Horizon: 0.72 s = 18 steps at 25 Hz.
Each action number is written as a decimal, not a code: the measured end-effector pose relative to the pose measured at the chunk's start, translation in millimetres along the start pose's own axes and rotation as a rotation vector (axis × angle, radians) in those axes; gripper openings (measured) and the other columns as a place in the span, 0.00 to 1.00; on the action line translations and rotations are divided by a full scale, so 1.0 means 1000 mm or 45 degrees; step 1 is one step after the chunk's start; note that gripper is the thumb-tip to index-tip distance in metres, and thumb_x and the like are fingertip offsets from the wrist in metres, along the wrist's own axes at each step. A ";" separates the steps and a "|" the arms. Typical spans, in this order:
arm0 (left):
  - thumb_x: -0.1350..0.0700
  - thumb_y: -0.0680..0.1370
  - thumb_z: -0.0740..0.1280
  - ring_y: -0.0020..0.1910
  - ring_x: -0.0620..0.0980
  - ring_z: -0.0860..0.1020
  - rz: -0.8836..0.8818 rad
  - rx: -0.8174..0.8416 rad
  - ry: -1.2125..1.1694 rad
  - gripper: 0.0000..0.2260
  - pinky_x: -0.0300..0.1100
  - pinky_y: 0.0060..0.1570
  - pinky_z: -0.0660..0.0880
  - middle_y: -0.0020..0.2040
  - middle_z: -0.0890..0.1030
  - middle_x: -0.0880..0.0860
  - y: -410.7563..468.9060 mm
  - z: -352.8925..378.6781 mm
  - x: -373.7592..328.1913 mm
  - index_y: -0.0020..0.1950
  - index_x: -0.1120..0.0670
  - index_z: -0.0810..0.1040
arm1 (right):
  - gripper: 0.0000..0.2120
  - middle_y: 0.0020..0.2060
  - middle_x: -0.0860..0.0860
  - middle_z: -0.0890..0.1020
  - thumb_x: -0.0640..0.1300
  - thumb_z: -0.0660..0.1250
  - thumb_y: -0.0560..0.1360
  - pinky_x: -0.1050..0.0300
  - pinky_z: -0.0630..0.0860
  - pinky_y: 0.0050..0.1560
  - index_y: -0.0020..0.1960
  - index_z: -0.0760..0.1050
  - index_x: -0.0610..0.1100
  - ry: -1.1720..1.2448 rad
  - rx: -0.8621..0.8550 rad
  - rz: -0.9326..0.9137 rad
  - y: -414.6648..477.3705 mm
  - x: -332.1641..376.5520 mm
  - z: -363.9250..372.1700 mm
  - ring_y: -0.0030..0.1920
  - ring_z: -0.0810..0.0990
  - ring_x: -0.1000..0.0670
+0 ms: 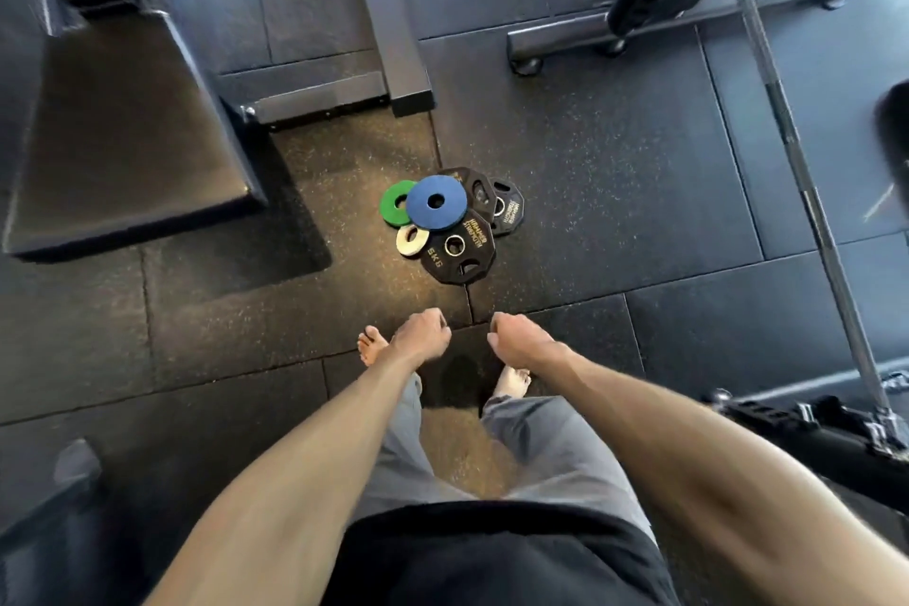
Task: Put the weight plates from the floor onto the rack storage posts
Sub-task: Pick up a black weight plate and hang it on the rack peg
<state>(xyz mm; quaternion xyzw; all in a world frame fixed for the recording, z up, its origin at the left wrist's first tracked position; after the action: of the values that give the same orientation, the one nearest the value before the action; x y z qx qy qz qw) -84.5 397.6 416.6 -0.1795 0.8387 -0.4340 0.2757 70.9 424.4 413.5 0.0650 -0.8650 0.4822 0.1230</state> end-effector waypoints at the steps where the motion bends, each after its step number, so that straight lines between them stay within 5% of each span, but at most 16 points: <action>1: 0.54 0.82 0.60 0.61 0.59 0.77 0.013 0.010 -0.005 0.12 0.49 0.58 0.71 0.61 0.80 0.58 0.011 -0.008 0.003 0.61 0.56 0.77 | 0.14 0.57 0.38 0.82 0.48 0.57 0.79 0.48 0.77 0.55 0.57 0.75 0.41 0.020 -0.008 0.034 0.011 0.005 -0.004 0.56 0.81 0.37; 6: 0.53 0.82 0.60 0.59 0.57 0.78 -0.051 0.071 -0.090 0.11 0.44 0.51 0.66 0.59 0.81 0.55 0.075 -0.022 0.035 0.61 0.54 0.77 | 0.14 0.56 0.40 0.82 0.48 0.57 0.81 0.48 0.75 0.53 0.58 0.74 0.41 0.042 0.015 0.071 0.076 0.024 0.000 0.58 0.81 0.38; 13: 0.54 0.79 0.61 0.54 0.60 0.82 -0.252 0.087 -0.608 0.05 0.55 0.55 0.79 0.51 0.84 0.59 0.234 0.051 0.086 0.49 0.51 0.76 | 0.15 0.58 0.38 0.81 0.47 0.58 0.82 0.47 0.75 0.58 0.65 0.69 0.41 0.036 0.022 0.130 0.237 -0.024 0.009 0.59 0.80 0.38; 18: 0.50 0.80 0.64 0.63 0.58 0.76 -0.482 -0.008 -0.881 0.18 0.47 0.62 0.71 0.65 0.78 0.57 0.353 0.101 0.127 0.68 0.54 0.70 | 0.19 0.62 0.34 0.76 0.47 0.60 0.81 0.45 0.71 0.61 0.68 0.65 0.38 0.175 -0.136 0.262 0.377 -0.089 0.016 0.63 0.75 0.34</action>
<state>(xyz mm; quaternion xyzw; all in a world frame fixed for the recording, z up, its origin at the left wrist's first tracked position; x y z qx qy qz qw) -143.5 463.2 38.3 -0.4674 0.6496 -0.3885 0.4568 67.0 608.8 72.3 -0.0640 -0.8810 0.4490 0.1349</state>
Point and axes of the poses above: each hand's wrist, its own y-axis towards the middle knuckle, its own z-axis out of the palm, x = y × z, the point moved 10 cm from there along y, towards the middle knuckle
